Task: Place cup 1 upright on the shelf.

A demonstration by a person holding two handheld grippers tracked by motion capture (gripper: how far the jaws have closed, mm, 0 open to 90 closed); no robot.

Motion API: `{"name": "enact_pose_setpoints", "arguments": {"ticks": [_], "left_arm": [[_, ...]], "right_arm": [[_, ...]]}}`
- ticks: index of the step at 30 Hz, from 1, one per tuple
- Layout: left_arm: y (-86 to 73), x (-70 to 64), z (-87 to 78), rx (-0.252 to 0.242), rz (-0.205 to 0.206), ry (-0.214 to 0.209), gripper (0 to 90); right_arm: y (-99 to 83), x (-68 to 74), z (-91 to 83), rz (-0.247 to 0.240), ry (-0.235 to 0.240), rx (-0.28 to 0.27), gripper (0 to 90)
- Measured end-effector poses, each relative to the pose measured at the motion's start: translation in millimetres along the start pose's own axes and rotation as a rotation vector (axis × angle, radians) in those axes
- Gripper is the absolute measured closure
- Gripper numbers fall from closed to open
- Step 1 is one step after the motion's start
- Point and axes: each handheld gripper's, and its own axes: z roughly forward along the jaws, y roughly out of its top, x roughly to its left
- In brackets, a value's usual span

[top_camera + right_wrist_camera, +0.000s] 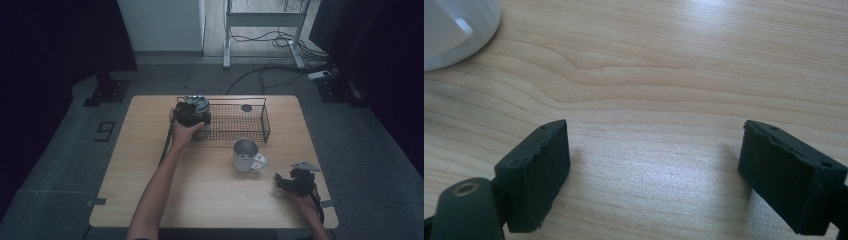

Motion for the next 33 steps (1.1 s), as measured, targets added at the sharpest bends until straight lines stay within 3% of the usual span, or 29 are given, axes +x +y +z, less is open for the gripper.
{"name": "enact_pose_setpoints", "arguments": {"ticks": [7, 18, 20, 23, 33], "left_arm": [[6.5, 2.2, -19.5, -0.042, -0.001, -0.009, 1.2], [2.2, 3.5, -51.2, -0.065, 0.012, -0.031, 1.8], [-1.8, 3.8, -59.1, -0.069, -0.009, -0.038, 2.7], [-8.2, 3.9, -69.0, -0.077, -0.001, -0.035, 3.3], [-32.1, 6.3, -104.1, -0.090, 0.025, -0.090, 5.3]], "right_arm": [[0.0, 0.0, 0.0, 0.000, 0.000, 0.000, 12.7], [0.0, 0.0, 0.0, -0.001, 0.000, 0.000, 12.7], [0.0, 0.0, 0.0, -0.001, 0.000, 0.000, 12.7], [0.2, 0.0, 0.1, -0.001, 0.001, 0.000, 12.8], [0.5, 0.2, 0.5, -0.003, -0.004, -0.001, 12.8]]}}
